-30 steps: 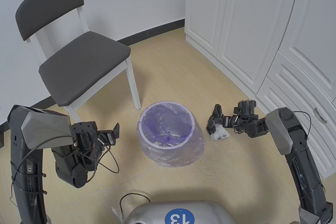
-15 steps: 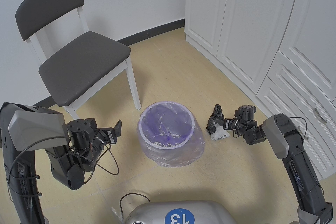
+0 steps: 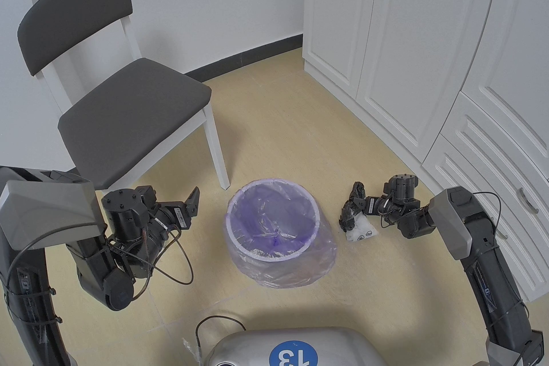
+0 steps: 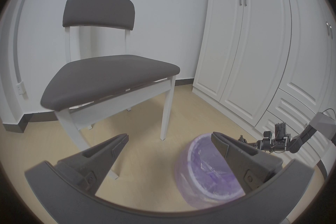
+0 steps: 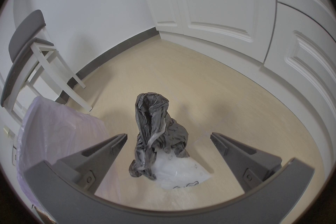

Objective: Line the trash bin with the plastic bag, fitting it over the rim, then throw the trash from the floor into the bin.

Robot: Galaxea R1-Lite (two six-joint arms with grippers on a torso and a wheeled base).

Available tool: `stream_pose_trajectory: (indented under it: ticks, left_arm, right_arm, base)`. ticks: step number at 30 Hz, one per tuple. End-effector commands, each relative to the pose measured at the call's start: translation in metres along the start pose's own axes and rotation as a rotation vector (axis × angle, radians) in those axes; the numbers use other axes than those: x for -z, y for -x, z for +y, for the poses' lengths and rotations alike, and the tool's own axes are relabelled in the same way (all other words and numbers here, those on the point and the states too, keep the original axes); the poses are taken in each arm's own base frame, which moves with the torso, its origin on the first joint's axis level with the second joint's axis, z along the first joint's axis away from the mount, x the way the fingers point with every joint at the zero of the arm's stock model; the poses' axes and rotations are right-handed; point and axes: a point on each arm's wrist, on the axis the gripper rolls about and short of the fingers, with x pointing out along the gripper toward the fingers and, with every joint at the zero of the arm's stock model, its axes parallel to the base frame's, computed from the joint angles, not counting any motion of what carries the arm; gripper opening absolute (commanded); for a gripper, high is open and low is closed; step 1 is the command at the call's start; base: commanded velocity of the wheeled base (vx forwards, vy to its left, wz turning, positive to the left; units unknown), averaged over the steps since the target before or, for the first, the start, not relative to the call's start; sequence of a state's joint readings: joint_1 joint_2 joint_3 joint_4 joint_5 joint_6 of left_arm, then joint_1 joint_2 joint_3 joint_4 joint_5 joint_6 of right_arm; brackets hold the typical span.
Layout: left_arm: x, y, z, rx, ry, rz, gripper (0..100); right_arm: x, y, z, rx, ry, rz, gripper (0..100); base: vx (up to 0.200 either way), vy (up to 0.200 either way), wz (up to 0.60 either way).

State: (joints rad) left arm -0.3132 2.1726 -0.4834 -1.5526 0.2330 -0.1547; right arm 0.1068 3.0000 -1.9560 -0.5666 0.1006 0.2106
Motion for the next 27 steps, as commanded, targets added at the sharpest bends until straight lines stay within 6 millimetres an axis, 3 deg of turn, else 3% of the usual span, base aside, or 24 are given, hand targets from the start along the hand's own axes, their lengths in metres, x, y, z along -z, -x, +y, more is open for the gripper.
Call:
stream_pose_trajectory:
  ticks: [1,4,27]
  left_arm:
    - [-0.003,0.0,0.0,0.001,0.005,-0.021,100]
    - [-0.002,0.0,0.0,-0.001,0.005,-0.018,100]
    - [0.008,-0.004,-0.001,-0.005,-0.003,0.01,100]
  right_arm:
    - [0.003,0.004,0.001,0.002,0.013,0.02,100]
    - [0.007,0.005,0.0,0.006,0.028,0.044,100]
    - [0.01,0.008,0.012,0.007,0.052,0.201,100]
  base:
    - [0.2,0.0,0.0]
    - [0.2,0.0,0.0]
    - [0.0,0.0,0.0]
